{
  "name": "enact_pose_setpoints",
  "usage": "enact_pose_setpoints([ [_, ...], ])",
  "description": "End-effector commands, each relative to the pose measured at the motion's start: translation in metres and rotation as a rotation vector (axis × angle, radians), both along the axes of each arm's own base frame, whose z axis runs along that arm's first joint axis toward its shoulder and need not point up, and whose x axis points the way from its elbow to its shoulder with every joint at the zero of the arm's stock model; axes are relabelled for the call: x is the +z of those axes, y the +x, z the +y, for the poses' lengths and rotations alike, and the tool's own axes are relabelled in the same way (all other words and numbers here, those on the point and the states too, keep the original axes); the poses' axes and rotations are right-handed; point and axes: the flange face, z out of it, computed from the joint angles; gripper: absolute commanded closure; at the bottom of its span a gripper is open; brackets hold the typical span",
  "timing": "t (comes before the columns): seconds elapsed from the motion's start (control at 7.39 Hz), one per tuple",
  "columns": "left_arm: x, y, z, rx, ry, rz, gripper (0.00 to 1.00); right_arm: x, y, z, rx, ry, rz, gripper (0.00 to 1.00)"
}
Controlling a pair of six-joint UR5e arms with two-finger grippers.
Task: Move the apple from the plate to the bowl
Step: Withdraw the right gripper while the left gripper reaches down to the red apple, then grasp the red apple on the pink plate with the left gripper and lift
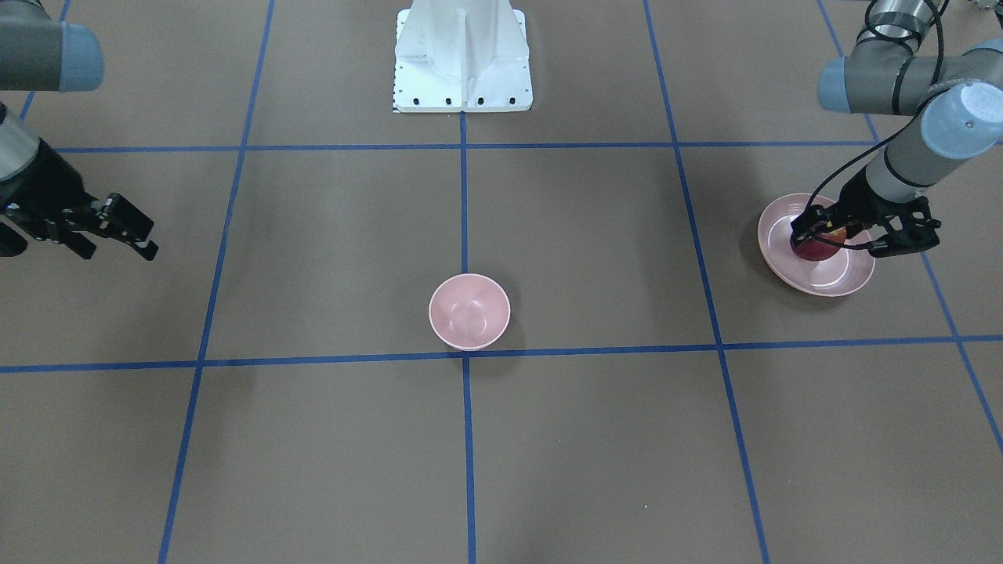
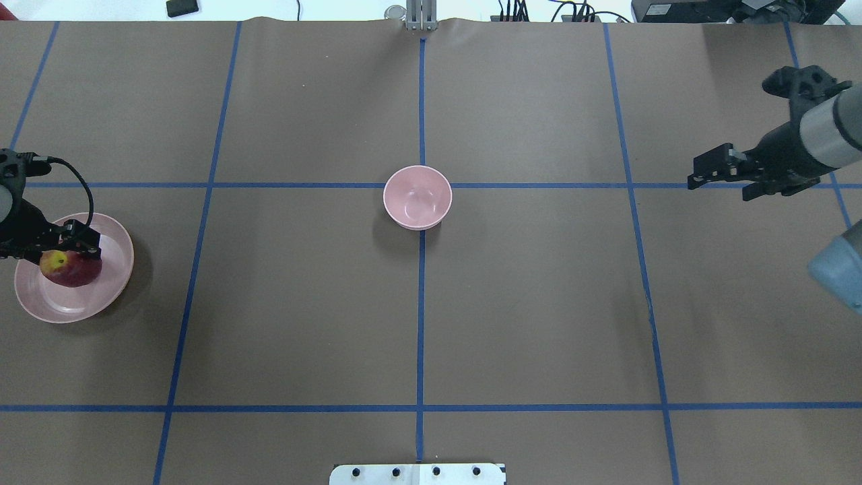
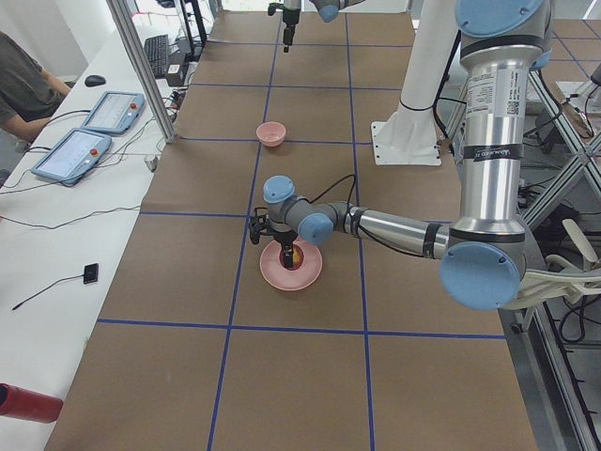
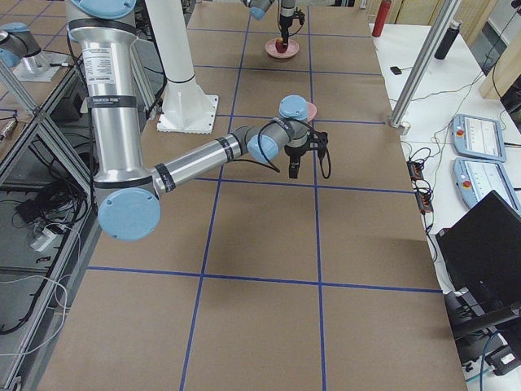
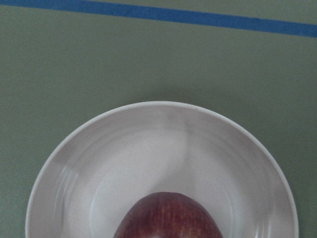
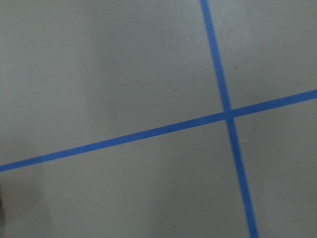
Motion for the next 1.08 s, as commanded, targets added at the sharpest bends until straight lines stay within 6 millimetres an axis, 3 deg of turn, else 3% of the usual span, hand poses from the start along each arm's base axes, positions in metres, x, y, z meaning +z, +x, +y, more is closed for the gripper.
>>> enact_pose_setpoints([
  [0.0, 0.0, 0.002, 0.001, 0.004, 0.0, -0.001, 0.29, 0.017, 0.046, 0.003, -0.015, 0.005, -0.03, 0.0],
  [0.14, 0.005, 0.002, 0.003, 0.004, -0.003, -0.012, 0.57, 0.027, 0.054, 0.008, -0.007, -0.004, -0.022, 0.0],
  [0.27, 0.002, 0.002, 0.003, 0.0, 0.006, -0.016, 1.0, 0.028, 0.069, 0.009, 0.012, -0.002, -0.026, 0.0],
  [0.54, -0.025, 0.005, 0.006, 0.029, -0.005, 0.049, 1.0, 0.029, 0.07, 0.009, 0.011, -0.009, -0.032, 0.0],
  [0.68, -0.049, -0.014, 0.005, 0.044, -0.056, 0.147, 1.0, 0.028, 0.072, 0.008, 0.014, -0.007, -0.032, 0.0],
  [0.81, -0.101, -0.02, -0.012, 0.028, -0.047, 0.186, 1.0, 0.03, 0.076, 0.008, 0.02, -0.009, -0.031, 0.0],
  [0.95, -0.174, -0.008, -0.033, 0.009, -0.053, 0.187, 1.0, 0.035, 0.083, 0.011, 0.031, -0.015, -0.027, 0.0],
])
